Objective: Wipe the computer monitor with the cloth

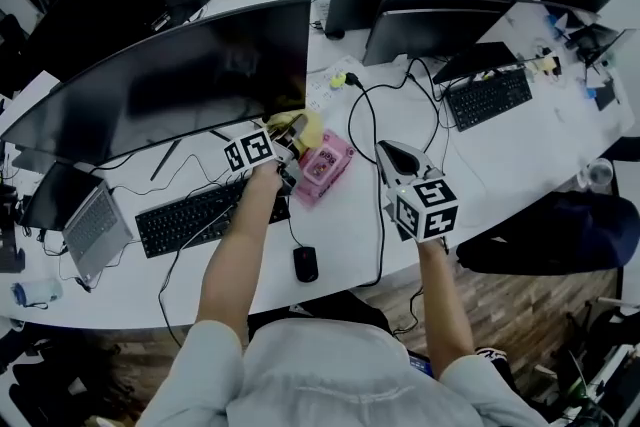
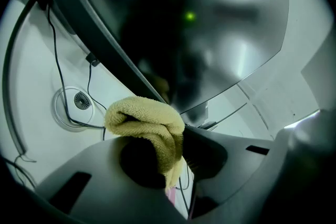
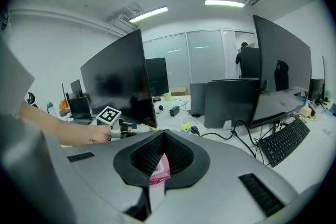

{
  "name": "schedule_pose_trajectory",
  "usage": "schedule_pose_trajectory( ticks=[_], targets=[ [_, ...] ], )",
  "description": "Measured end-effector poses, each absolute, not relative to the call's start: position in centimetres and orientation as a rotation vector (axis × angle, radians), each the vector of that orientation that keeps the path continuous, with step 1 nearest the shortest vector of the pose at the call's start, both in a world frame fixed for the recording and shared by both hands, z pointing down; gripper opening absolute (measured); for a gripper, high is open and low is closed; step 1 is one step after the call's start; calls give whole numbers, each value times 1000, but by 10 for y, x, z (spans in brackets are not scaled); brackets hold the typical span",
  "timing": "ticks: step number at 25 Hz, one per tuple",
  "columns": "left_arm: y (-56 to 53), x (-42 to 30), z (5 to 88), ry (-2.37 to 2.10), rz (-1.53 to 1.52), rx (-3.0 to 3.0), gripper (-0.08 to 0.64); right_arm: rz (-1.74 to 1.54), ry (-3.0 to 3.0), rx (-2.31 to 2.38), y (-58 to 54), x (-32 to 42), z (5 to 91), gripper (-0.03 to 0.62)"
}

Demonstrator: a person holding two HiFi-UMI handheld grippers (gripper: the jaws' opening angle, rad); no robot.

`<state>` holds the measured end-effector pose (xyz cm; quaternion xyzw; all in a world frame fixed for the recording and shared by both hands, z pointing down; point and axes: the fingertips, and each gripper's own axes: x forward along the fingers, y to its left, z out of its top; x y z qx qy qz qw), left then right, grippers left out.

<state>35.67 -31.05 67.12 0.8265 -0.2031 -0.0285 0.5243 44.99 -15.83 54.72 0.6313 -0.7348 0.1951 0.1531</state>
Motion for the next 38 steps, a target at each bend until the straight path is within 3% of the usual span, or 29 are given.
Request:
schedule_pose_trajectory(
  ticks=[13,23,38],
  targets=[
    [-311,412,662,-476,-281,1854,83,560,-2069,1827,-132,478,552,25],
    [-322,408,637,-519,-506,1697,83,537,-2039,1862,-116,485,544,25],
    [-317,404,518,-496,-630,1842,80,473,-2039,1932,-99,467,502,25]
  ],
)
